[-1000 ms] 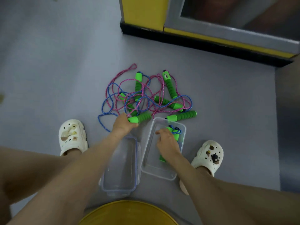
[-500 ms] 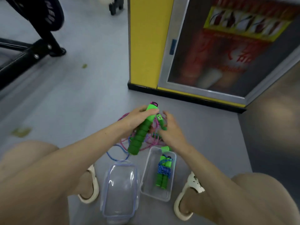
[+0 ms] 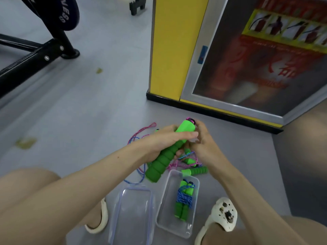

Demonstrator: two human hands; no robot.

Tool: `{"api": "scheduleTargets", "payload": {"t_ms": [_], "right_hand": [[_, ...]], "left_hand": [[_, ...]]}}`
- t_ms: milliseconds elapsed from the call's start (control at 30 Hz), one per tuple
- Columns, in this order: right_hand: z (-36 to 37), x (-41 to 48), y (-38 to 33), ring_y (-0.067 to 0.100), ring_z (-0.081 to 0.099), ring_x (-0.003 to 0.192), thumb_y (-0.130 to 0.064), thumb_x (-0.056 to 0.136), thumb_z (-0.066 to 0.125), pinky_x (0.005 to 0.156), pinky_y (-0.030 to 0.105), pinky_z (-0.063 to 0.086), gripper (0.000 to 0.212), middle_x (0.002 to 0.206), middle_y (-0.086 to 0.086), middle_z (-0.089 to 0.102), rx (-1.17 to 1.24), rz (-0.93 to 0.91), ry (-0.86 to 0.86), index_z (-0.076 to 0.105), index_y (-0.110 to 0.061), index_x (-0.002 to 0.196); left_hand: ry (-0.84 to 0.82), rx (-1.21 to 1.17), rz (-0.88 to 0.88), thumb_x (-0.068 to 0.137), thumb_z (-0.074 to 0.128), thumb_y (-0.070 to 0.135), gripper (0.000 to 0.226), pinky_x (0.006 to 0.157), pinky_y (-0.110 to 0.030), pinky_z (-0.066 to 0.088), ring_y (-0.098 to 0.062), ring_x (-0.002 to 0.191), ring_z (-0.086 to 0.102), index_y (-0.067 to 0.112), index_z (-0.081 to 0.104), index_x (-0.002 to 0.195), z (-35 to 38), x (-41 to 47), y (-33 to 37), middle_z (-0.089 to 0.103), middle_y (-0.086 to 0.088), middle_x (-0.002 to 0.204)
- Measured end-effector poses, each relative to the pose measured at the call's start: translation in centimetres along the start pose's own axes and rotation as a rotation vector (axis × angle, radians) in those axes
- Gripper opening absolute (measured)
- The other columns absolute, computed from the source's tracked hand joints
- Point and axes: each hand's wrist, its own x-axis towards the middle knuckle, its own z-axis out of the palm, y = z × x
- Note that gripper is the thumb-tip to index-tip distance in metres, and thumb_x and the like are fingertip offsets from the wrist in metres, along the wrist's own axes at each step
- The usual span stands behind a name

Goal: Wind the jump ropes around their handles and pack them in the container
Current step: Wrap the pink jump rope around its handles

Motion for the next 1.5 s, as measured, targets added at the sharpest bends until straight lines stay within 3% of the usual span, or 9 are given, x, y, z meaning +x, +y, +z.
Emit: {"api": "scheduleTargets", "payload": {"t_ms": [167, 333, 633, 733, 933, 1167, 1267, 1367, 1500], "right_hand": [[-1.5, 2.1, -0.1, 0.021, 0.064, 0.085, -0.014, 0.093, 0.054, 0.077, 0.034, 0.048, 0.004, 0.087, 0.006, 0.069, -0.27, 0.019, -0.011, 0.055, -0.018, 0.092], [-2.7, 2.8, 0.2, 0.01, 0.056, 0.045, -0.023, 0.092, 0.059, 0.054, 0.026, 0.044, 0.02, 0.055, 0.001, 0.058, -0.292, -0.019, 0.162, 0.054, -0.02, 0.073], [-1.4, 3.0, 0.0, 0.007, 0.053, 0.044, -0.027, 0.092, 0.058, 0.054, 0.029, 0.044, 0.027, 0.049, 0.0, 0.055, -0.043, -0.021, 0.273, 0.065, -0.006, 0.077], [-0.7, 3.0, -0.2, 0.002, 0.051, 0.041, -0.031, 0.094, 0.055, 0.049, 0.02, 0.042, 0.035, 0.049, -0.001, 0.053, 0.052, 0.006, 0.343, 0.06, -0.013, 0.064], [-0.7, 3.7, -0.5, 0.006, 0.043, 0.043, -0.033, 0.093, 0.056, 0.047, 0.021, 0.036, 0.047, 0.043, -0.007, 0.05, 0.154, -0.018, 0.468, 0.055, -0.003, 0.057], [1.0, 3.0, 0.7, 0.006, 0.038, 0.038, -0.024, 0.098, 0.05, 0.041, 0.023, 0.031, 0.048, 0.039, -0.011, 0.043, 0.191, 0.113, 0.249, 0.045, -0.019, 0.05], [2.5, 2.7, 1.2, 0.0, 0.045, 0.038, -0.014, 0.098, 0.049, 0.043, 0.022, 0.037, 0.038, 0.041, -0.011, 0.051, 0.052, 0.103, 0.077, 0.052, -0.015, 0.06], [3.8, 2.4, 1.8, -0.001, 0.051, 0.044, -0.007, 0.092, 0.055, 0.05, 0.02, 0.041, 0.026, 0.051, -0.011, 0.056, -0.133, 0.07, -0.075, 0.057, -0.016, 0.068], [3.6, 1.4, 0.8, -0.002, 0.046, 0.044, -0.006, 0.09, 0.058, 0.048, 0.014, 0.039, 0.009, 0.061, -0.001, 0.057, -0.19, 0.081, -0.263, 0.066, -0.002, 0.087]], "left_hand": [[-0.072, -0.197, -0.068, 0.077, 0.07, 0.031, 0.027, 0.037, -0.018, 0.037, -0.009, 0.039, 0.042, 0.009, 0.055, 0.082, -1.0, 1.0, 1.0, 0.052, -0.002, 0.057], [-0.109, -0.192, -0.172, 0.066, 0.081, 0.021, 0.03, 0.045, -0.017, 0.044, -0.008, 0.051, 0.051, 0.008, 0.07, 0.09, -1.9, 0.7, 0.1, 0.062, -0.002, 0.069], [-0.184, -0.23, -0.35, 0.069, 0.063, 0.034, 0.027, 0.056, -0.029, 0.056, -0.014, 0.043, 0.057, 0.01, 0.067, 0.057, -1.1, -0.7, 1.1, 0.062, -0.008, 0.058], [-0.232, -0.337, -0.263, 0.071, 0.059, 0.042, 0.037, 0.041, -0.019, 0.041, -0.008, 0.031, 0.035, 0.006, 0.069, 0.068, 0.1, -0.8, 1.7, 0.044, -0.001, 0.045], [-0.272, -0.409, -0.201, 0.074, 0.062, 0.014, 0.034, 0.051, -0.017, 0.048, -0.003, 0.044, 0.043, -0.006, 0.063, 0.101, 1.2, -0.8, 1.2, 0.061, -0.003, 0.066], [-0.366, -0.497, -0.209, 0.068, 0.051, -0.003, 0.032, 0.05, -0.019, 0.051, -0.008, 0.051, 0.059, -0.001, 0.073, 0.091, 0.4, -1.3, 1.2, 0.07, -0.014, 0.084], [-0.39, -0.722, -0.015, 0.06, 0.053, 0.0, 0.05, 0.085, -0.033, 0.057, -0.024, 0.095, 0.07, 0.004, 0.072, 0.106, -0.2, -0.7, 1.0, 0.07, -0.015, 0.109], [-0.32, -0.69, 0.138, 0.053, 0.057, 0.005, 0.079, 0.112, -0.041, 0.033, -0.02, 0.129, 0.05, 0.006, 0.054, 0.132, -1.2, -0.3, 1.7, 0.054, -0.009, 0.139], [0.029, -0.581, 0.242, 0.067, 0.048, 0.011, 0.062, 0.08, -0.021, 0.036, 0.003, 0.082, 0.052, 0.022, 0.061, 0.127, -2.3, -0.4, 3.4, 0.066, 0.015, 0.096]]}}
